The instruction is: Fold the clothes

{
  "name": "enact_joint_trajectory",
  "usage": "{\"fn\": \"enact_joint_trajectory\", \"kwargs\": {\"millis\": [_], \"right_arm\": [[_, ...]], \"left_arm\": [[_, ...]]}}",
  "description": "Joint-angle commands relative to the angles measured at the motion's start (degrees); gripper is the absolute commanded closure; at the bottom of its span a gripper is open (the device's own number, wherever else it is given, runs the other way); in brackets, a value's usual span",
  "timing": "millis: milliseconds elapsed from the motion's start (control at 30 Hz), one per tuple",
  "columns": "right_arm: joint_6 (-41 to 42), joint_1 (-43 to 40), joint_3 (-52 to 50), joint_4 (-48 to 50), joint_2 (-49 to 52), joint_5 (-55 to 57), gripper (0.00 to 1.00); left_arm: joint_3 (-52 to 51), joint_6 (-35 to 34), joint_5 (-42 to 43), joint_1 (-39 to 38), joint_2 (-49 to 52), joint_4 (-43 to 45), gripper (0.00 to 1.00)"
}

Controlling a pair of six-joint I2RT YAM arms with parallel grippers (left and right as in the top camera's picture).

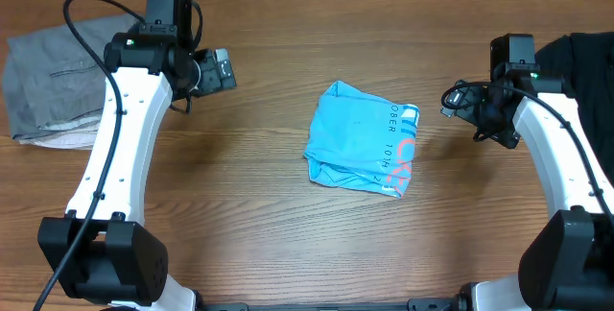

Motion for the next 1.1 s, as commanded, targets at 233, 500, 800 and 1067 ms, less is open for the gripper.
{"fn": "enact_joint_trajectory", "kwargs": {"millis": [233, 500, 800, 1067], "right_arm": [[-0.11, 0.09, 0.35, 0.24, -0.55, 0.98, 0.0], [-0.11, 0.09, 0.35, 0.26, -0.55, 0.98, 0.0], [-0.11, 0.09, 0.35, 0.63, -0.55, 0.98, 0.0], [-0.11, 0.09, 0.35, 0.63, -0.55, 0.98, 0.0]], "left_arm": [[0.22, -8.13, 13.05, -9.31, 0.59, 0.68, 0.96], [0.11, -14.91, 12.15, -26.49, 9.7, 7.48, 0.96], [0.11, -20.06, 12.35, -36.13, 23.91, 18.14, 0.96], [0.11, -16.57, 7.61, -37.33, 30.14, 10.84, 0.96]]}}
